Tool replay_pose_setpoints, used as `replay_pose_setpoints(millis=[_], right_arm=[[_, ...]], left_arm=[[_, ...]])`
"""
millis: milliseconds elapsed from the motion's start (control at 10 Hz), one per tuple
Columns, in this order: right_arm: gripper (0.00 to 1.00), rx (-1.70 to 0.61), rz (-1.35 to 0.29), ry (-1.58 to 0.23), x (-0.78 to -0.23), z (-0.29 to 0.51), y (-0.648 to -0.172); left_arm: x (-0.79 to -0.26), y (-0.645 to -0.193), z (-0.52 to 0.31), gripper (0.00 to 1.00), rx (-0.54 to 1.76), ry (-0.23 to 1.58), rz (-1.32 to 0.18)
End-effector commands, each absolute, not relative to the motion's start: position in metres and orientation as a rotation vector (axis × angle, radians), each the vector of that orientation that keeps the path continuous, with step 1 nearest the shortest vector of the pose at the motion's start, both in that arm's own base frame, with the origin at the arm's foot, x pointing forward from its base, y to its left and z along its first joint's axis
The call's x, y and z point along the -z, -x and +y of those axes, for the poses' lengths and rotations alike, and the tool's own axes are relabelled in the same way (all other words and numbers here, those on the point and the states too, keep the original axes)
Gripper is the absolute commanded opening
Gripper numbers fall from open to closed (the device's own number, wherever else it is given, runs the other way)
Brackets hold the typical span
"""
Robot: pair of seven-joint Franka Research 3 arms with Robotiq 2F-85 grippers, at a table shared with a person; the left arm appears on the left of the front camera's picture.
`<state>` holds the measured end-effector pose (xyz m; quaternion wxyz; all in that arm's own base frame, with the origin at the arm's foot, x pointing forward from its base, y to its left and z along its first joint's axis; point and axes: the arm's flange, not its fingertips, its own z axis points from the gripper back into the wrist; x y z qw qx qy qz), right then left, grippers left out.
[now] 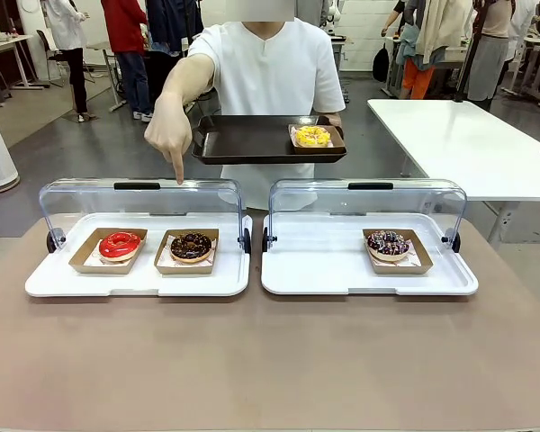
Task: Provide the desired donut to the person.
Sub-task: Pick up and lift the Paper togo box containing the Donut pointed at by the person.
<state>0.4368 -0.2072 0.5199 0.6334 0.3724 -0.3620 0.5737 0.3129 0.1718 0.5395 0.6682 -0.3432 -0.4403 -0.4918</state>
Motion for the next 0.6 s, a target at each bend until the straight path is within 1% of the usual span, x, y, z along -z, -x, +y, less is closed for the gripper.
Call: replay_pose_setpoints(millis=[0, 400, 500], right_arm=[[1.00, -1.311, -0.828, -0.854, -0.519, -0.207, -0.437], [1.00, -1.311, -0.828, -0.854, -0.519, -0.207, -0.437], [1.00, -1.311, -0.828, -0.854, -0.519, -0.207, -0.437]], left_arm=[[-0.540, -0.312, 0.172, 1.00, 1.110, 0.776, -1.008], [-0.539, -0.313, 0.172, 1.00, 1.109, 0.774, -0.993], [-0.555, -0.320, 0.148, 1.00, 1.187, 0.704, -0.945]])
